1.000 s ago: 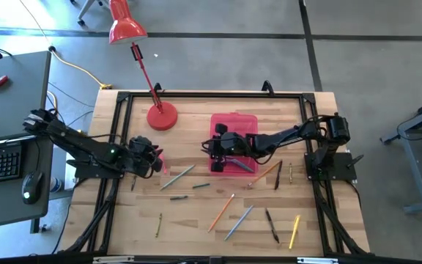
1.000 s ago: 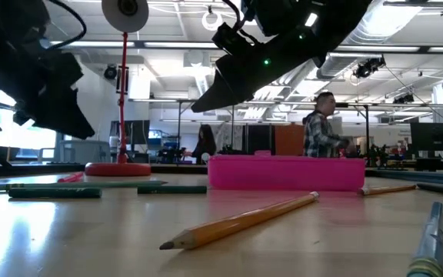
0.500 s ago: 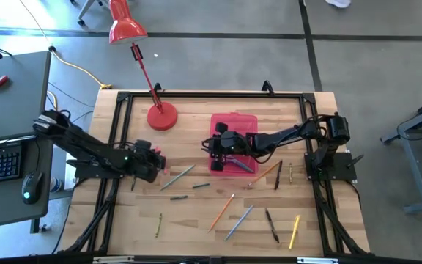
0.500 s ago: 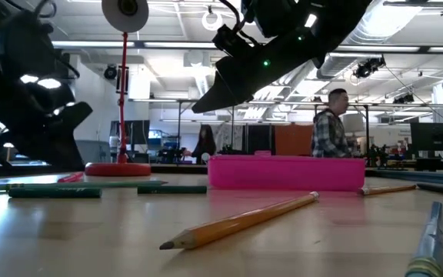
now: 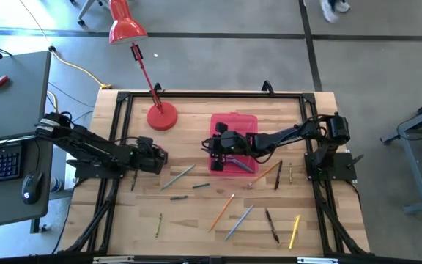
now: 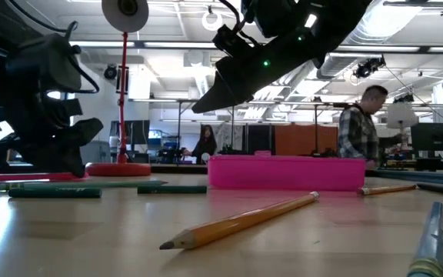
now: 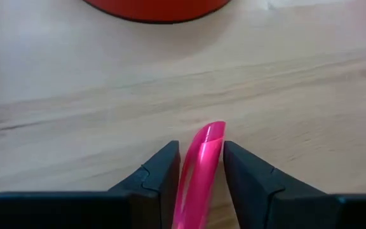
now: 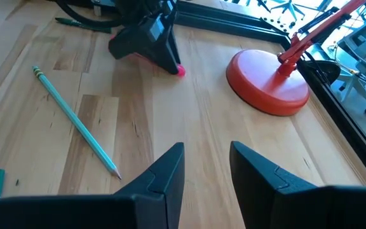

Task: Pick & place school supplies into a supply box
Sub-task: Put the pink pen into the red supply box

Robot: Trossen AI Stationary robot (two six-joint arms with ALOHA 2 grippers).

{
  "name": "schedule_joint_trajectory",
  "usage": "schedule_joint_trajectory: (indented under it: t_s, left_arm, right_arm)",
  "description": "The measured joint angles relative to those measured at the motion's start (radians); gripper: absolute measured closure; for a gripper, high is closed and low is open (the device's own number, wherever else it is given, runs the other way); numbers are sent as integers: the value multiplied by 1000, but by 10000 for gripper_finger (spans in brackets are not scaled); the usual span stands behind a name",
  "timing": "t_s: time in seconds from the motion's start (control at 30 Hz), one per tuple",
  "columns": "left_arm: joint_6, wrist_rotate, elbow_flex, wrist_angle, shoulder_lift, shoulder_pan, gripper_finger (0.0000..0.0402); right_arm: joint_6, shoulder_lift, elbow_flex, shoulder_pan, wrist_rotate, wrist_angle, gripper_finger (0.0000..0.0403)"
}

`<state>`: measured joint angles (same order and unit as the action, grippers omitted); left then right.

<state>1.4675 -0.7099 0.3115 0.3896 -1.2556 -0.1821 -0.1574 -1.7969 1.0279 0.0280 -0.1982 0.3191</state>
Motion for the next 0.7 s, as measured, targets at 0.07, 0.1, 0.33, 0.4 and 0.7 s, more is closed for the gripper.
schedule_joint_trajectory:
  t_s: [0.07,0.1,0.33,0.4,0.7]
  left_arm:
    - [-28,11,0,3,0,1,263]
    - [-33,12,0,7,0,0,274]
    - [-32,-2,0,-2,0,-1,358]
    - [-32,-9,-1,-13,0,-1,359]
    - [-355,-56,-3,-411,-2,0,363]
  right_arm:
    - [0,0,0,0,0,0,298]
    - [0,0,0,0,0,0,298]
    - [0,0,0,0,0,0,298]
    - [8,0,0,0,0,0,298]
    - [22,0,0,-50,-61,0,298]
